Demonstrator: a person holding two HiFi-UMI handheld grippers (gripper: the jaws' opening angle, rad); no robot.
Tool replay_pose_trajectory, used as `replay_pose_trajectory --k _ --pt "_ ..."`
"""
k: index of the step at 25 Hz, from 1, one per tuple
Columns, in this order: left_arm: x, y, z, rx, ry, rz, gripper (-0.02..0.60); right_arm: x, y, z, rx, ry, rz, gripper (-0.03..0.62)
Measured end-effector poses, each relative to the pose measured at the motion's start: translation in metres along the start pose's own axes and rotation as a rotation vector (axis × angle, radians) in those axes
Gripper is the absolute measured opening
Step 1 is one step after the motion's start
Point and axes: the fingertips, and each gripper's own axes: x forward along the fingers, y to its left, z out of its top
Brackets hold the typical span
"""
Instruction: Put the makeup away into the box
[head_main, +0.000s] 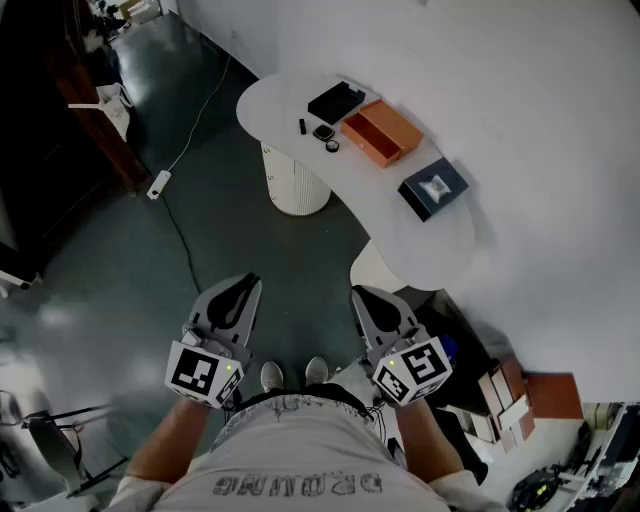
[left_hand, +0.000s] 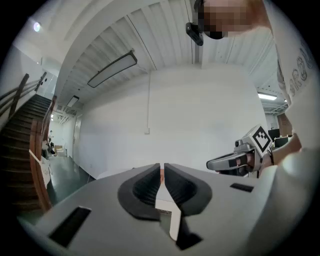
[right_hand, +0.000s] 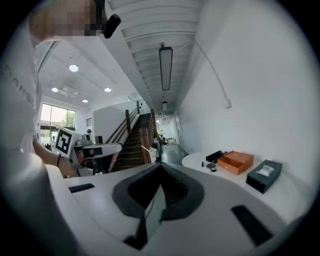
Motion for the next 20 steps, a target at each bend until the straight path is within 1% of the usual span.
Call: replay_pose_trajectory --k 11,20 --pt "0.005 -0.009 -0.002 -0.001 -0.002 0.003 0.041 -0.007 -0.008 -0.001 -0.002 -0.005 -0.020 0.008" --pt "0.011 -0.011 -0.006 -0.001 0.010 0.009 0.041 -0.006 -0.017 -0.001 0.004 -0.011 -0.017 0.008"
